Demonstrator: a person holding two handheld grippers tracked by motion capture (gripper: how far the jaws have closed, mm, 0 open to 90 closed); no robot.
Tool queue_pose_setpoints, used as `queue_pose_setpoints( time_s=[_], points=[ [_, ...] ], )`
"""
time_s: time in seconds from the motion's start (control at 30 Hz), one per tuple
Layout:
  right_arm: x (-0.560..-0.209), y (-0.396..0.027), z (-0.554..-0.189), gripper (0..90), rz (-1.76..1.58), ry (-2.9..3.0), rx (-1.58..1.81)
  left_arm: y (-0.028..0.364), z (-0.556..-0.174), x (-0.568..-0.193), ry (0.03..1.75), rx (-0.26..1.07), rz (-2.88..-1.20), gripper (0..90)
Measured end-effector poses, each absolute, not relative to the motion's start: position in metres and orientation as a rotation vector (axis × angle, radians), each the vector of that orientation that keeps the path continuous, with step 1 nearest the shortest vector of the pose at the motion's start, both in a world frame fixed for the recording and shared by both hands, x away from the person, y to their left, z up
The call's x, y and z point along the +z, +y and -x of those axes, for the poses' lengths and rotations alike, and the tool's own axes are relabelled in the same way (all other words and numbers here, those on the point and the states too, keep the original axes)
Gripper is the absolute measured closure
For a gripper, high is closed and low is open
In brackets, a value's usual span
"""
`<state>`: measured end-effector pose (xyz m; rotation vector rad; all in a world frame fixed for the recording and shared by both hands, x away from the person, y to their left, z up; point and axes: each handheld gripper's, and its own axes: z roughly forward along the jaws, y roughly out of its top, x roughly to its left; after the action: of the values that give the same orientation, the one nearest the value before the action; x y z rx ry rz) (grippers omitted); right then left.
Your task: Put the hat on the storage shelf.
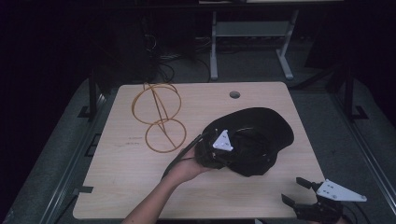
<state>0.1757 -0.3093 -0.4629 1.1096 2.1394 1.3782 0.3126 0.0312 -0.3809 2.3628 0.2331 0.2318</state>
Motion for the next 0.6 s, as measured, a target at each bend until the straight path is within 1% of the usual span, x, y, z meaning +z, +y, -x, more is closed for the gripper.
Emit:
queue_pose_setpoints(
  time_s=[0.1,0.33,0.6],
  points=[
    [-0.462,-0.306,-0.177,14.3,-1.101,2.141,1.393,0.034,-0.310,-0.381,0.236,0.234,-2.335,75.8],
    [-0.456,-0.293,-0.180,14.3,-1.066,2.149,1.388,0.040,-0.306,-0.371,0.235,0.212,-2.238,86.4],
    [-0.444,-0.282,-0.186,14.3,-1.034,2.117,1.447,0.055,-0.309,-0.367,0.287,0.145,-2.158,87.6]
  ],
)
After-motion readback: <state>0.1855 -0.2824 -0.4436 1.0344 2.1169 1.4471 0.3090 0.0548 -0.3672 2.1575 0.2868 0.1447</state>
